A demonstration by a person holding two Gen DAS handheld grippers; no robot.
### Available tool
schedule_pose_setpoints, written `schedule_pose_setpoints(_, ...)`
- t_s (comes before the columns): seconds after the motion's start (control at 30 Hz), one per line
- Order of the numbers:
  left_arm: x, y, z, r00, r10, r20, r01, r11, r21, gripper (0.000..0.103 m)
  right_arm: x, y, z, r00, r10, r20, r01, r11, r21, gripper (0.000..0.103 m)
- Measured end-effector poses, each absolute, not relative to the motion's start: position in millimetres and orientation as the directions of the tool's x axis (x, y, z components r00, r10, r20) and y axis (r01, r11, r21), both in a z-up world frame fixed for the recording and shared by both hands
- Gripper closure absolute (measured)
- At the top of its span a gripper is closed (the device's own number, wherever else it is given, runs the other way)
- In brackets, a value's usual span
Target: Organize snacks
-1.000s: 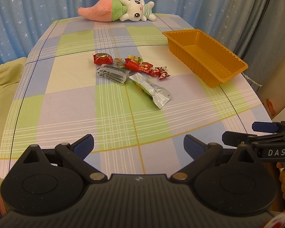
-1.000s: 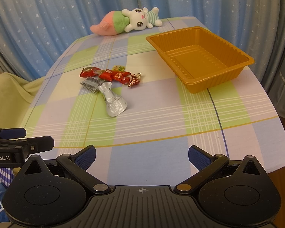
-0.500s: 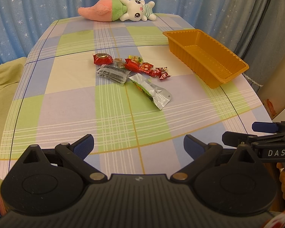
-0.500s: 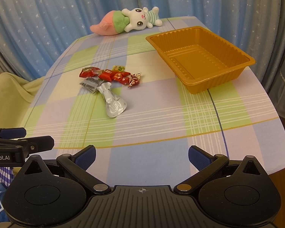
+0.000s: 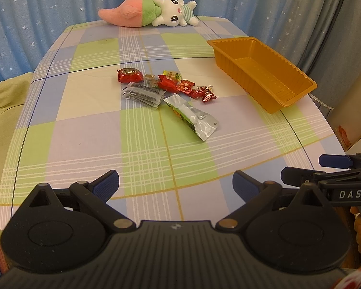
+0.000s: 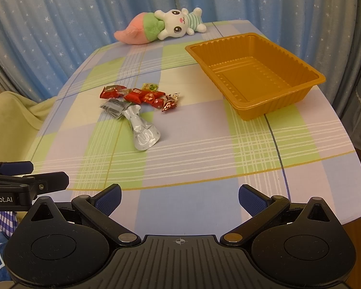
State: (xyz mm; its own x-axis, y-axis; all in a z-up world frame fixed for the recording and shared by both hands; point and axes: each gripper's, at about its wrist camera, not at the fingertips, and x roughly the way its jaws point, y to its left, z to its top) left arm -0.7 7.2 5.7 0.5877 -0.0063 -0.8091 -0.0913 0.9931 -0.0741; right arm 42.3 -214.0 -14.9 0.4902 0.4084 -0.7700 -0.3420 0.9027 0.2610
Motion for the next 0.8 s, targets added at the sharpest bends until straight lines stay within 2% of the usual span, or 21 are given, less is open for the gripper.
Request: schedule_pose_setpoints(0.8,46,4,-10,0.58,-0.019,-0.814,-0.08,0.994,-0.08,0.003,74,-226,-26,0.476,0.406,-0.78,-0.298,0.909,0.291,0.0)
